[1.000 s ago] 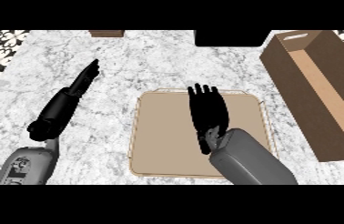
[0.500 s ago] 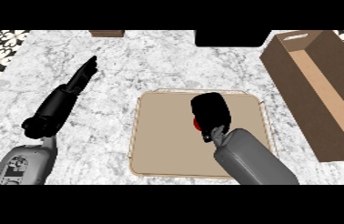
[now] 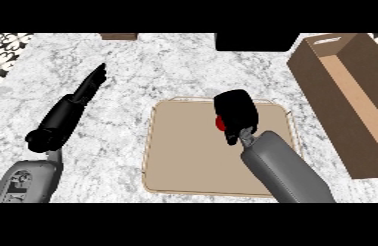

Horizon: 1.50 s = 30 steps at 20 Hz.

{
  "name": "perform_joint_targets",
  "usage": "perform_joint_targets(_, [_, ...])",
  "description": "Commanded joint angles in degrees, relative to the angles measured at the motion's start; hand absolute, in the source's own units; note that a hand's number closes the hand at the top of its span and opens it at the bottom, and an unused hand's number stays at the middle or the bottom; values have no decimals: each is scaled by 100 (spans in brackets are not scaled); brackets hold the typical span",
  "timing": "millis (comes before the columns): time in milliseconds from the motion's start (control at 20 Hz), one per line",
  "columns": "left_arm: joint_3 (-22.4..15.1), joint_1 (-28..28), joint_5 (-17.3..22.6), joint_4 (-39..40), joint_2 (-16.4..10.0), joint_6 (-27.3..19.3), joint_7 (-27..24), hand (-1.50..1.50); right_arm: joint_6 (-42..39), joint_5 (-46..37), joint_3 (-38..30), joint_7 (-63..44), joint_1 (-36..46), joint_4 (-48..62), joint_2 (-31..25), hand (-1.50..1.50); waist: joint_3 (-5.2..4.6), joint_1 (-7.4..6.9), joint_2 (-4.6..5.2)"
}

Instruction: Pick the can from the tray and place it in the cardboard box

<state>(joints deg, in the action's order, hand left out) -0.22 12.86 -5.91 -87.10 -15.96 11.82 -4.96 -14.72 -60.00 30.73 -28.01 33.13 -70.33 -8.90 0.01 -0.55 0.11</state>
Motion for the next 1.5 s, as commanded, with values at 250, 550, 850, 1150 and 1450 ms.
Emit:
perform_joint_targets(250, [-187, 380, -165, 189, 179, -44, 82, 0, 1575, 432, -1996, 293, 1689, 2196, 93, 150, 6, -176, 113])
perform_joint_targets(550, [-91, 279, -139, -1, 144, -2, 294, 0, 1981, -220, -1848, 537, 2464, 2814, -191, 150, -1, -60, 24])
perform_joint_targets(850, [-19, 106, -4, -64, 157, 96, 287, 0, 2341, -357, -2324, -559, 2978, 2484, -290, 150, -1, 12, -22])
perform_joint_targets(1150, [156, 154, -59, 28, 36, 55, 78, 0, 3135, -473, -2968, -1508, 2957, 2299, -668, 150, -3, 54, -9])
perform_joint_targets(1450, [151, -112, -13, -188, 63, 136, 160, 0, 3080, -156, -3565, -1299, 2601, 2063, -1511, 150, 0, 62, -26])
